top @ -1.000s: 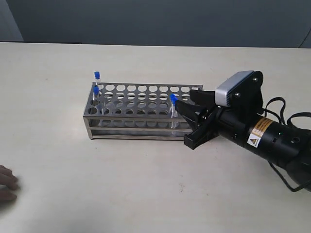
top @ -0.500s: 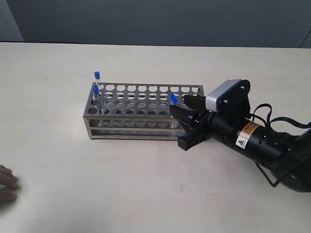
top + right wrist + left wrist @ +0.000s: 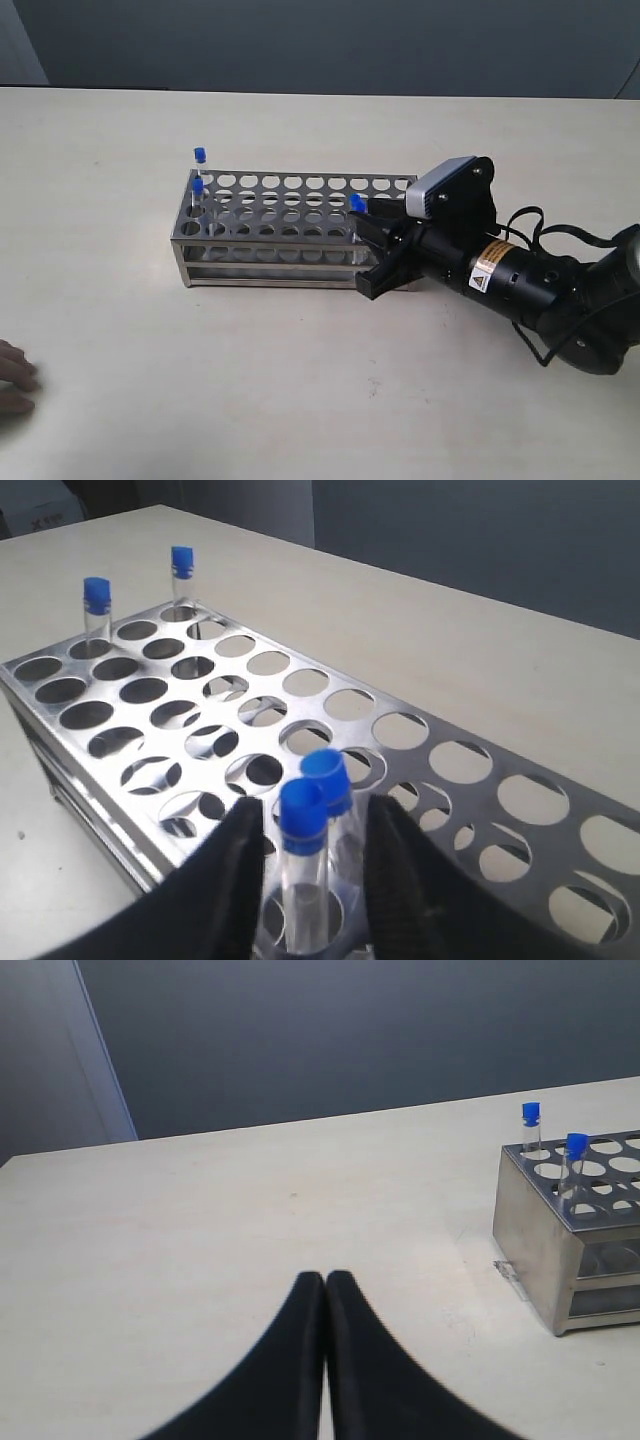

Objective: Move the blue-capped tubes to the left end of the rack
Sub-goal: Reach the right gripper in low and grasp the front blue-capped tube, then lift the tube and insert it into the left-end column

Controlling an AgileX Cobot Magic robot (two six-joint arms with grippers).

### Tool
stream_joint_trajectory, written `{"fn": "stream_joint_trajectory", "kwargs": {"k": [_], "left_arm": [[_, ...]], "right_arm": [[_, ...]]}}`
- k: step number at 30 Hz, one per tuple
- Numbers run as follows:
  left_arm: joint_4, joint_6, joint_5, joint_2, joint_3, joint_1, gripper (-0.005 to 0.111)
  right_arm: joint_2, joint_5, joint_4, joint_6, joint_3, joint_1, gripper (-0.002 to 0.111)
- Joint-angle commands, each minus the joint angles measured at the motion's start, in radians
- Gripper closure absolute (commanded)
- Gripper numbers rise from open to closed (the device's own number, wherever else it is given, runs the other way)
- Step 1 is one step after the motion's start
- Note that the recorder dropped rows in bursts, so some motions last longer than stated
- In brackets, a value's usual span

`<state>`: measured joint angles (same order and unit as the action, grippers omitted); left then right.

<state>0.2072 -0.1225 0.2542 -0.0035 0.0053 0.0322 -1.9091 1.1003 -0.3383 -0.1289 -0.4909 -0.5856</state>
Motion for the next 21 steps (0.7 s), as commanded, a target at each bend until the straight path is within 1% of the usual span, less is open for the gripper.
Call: {"fn": "stream_joint_trajectory", "kwargs": {"k": [1, 10, 17, 21], "left_arm": [[-0.005, -0.001, -0.008, 0.003, -0.005, -0.004, 0.106], [-0.005, -0.001, -0.008, 0.003, -0.005, -0.004, 0.106], [-0.005, -0.001, -0.008, 0.003, -0.005, -0.004, 0.106], [-0.005, -0.001, -0.008, 0.003, -0.005, -0.004, 0.106]], "right_arm": [[0.000, 0.002, 0.002, -0.009, -0.003, -0.003, 0.108], [0.008, -0.003, -0.036, -0.014, -0.003, -0.003, 0.108], [0.126, -0.149, -0.042, -0.022, -0.003, -0.003, 0.108], [0.215, -0.184, -0.042, -0.022, -0.003, -0.003, 0.108]]}}
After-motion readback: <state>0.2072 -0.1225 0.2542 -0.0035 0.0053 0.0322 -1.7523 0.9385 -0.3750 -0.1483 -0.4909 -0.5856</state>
